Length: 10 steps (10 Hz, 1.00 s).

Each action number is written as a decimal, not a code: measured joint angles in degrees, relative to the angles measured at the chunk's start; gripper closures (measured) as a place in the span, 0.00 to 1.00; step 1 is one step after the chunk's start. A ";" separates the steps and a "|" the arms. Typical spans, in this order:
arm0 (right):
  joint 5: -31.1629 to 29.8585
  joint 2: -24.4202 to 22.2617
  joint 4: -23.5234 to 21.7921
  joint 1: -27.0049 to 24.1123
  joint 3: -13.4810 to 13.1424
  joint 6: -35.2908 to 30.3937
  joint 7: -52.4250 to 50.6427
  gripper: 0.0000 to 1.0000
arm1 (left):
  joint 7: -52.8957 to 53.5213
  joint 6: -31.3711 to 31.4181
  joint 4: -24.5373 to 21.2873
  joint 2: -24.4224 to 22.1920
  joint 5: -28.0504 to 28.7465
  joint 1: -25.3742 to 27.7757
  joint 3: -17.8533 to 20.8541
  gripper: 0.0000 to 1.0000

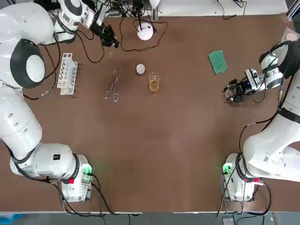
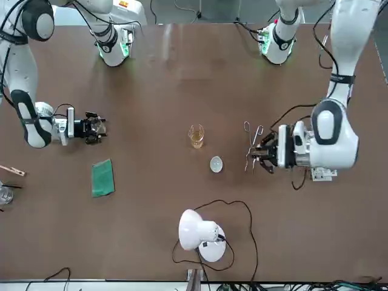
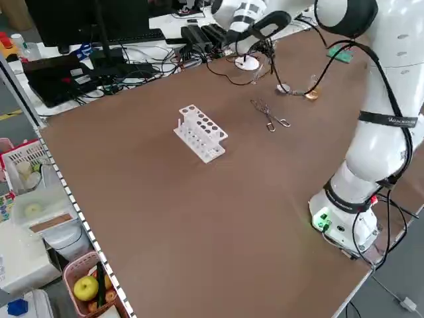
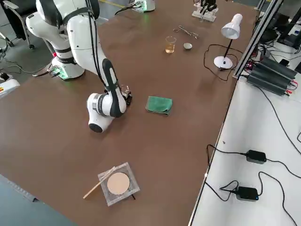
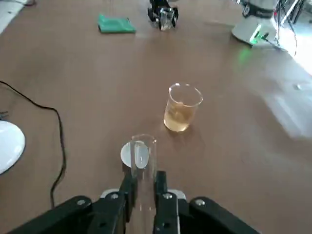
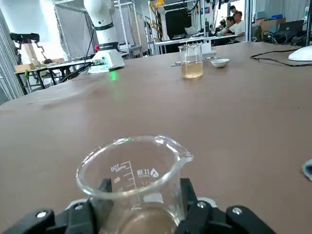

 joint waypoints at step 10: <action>1.24 0.87 0.36 -0.06 0.08 -0.89 0.02 0.52 | -31.95 9.99 1.40 -0.27 19.41 -17.75 -0.07 0.79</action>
